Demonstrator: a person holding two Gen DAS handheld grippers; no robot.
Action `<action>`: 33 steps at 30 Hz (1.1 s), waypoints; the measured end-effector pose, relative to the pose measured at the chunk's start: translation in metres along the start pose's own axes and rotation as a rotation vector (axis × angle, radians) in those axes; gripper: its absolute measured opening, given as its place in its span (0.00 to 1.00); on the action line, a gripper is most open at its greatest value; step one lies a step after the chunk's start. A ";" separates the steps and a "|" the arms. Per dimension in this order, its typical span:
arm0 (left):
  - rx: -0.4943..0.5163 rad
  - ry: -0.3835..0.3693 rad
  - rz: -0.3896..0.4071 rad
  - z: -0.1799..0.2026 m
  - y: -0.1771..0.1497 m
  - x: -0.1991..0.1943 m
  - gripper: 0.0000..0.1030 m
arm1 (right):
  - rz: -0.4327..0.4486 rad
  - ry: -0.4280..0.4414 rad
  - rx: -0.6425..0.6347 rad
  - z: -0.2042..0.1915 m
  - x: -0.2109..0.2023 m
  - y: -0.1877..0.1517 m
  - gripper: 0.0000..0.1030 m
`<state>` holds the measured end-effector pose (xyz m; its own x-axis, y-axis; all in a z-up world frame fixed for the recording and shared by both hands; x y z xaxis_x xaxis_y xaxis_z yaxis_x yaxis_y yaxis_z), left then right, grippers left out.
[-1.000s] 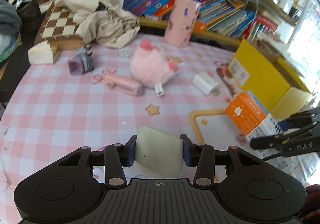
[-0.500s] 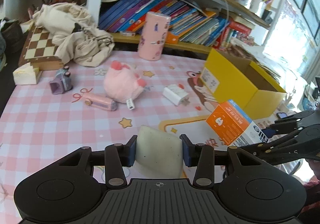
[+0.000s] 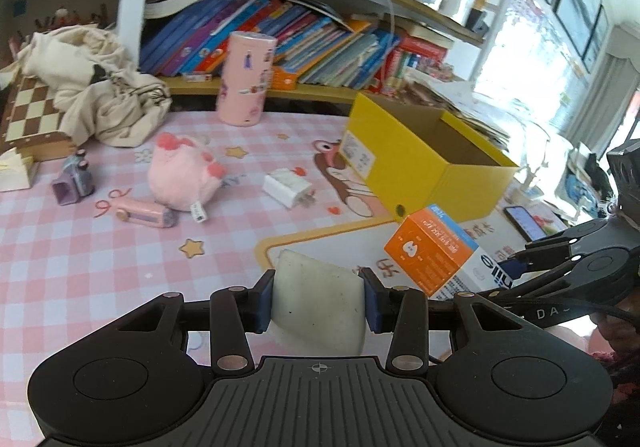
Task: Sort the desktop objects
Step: 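Carry the toothpaste box and foam block with both tools over the yellow box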
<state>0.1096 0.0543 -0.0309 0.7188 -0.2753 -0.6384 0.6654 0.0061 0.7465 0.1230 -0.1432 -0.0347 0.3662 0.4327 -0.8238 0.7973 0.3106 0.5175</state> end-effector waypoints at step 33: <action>0.246 -0.252 -0.039 0.116 0.024 0.045 0.39 | 0.096 -0.215 0.316 0.098 -0.076 -0.064 0.48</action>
<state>0.1341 -0.0697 -0.0199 0.6009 -0.4999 -0.6238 0.6009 -0.2322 0.7649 0.0909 -0.2791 -0.0280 0.5118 0.2490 -0.8222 0.8507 -0.0133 0.5254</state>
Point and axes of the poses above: each gripper's, at about its wrist camera, not at the fingertips, and x roughly the way its jaws point, z to its right, y to its top, the point moved 4 cm from there along x, roughly the way its jaws point, and after that the axes turned 7 degrees about y, right-handed, at the moved point
